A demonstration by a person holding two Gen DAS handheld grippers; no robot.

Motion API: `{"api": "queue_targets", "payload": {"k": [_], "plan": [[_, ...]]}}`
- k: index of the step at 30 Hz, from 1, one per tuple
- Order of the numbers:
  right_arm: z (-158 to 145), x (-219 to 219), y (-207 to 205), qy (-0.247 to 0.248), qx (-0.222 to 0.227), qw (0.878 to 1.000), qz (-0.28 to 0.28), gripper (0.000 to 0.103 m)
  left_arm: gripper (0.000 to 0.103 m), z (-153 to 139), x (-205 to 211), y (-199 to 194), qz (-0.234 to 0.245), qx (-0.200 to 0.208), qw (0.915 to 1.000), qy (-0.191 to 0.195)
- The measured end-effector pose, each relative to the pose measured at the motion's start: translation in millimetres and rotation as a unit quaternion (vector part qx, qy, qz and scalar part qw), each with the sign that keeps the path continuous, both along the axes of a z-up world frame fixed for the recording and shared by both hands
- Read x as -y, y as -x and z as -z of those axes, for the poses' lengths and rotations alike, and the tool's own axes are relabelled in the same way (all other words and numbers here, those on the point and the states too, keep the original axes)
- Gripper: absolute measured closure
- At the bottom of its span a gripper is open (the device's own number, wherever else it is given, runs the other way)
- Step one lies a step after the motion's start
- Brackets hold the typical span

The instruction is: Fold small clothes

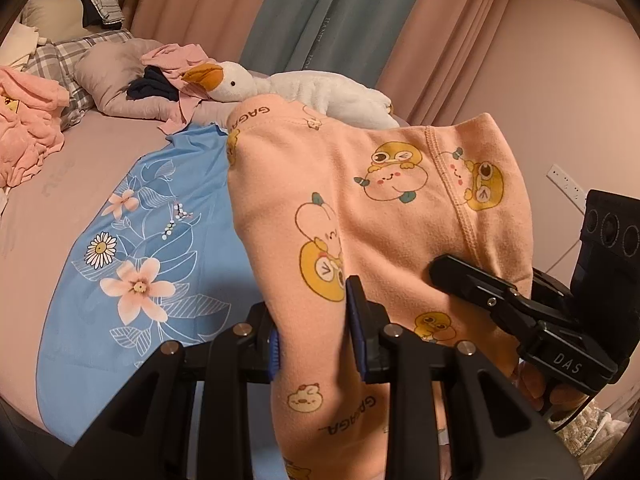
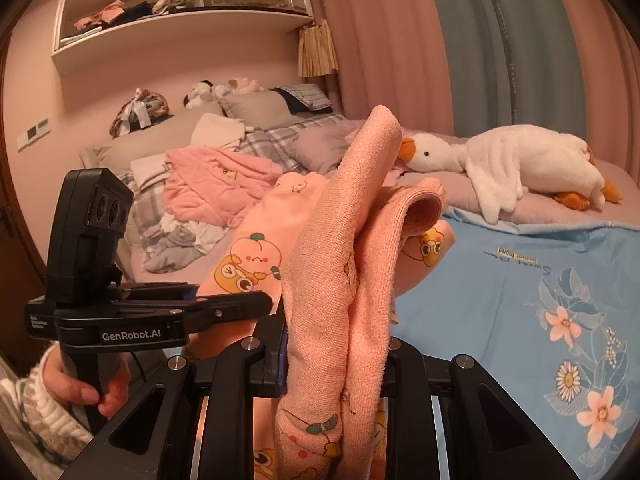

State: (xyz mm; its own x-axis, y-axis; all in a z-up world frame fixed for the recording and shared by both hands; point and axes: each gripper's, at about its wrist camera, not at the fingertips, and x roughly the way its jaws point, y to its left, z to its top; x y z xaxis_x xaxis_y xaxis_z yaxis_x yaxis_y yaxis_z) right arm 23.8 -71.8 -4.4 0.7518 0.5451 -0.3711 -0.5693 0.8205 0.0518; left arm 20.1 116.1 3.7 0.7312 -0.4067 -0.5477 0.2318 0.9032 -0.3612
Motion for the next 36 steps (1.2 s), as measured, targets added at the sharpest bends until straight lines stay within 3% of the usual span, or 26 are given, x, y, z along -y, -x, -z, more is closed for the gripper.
{"api": "queue_targets", "payload": {"k": [19, 36], "plan": [[7, -7, -48, 0.000, -0.015, 1.000, 0.019, 0.077, 0.075, 18, 0, -63, 0.003, -0.012, 0.9995, -0.029], [28, -10, -109, 0.005, -0.045, 0.998, 0.039, 0.077, 0.074, 51, 4, -134, 0.000, -0.040, 0.9971, -0.064]]}}
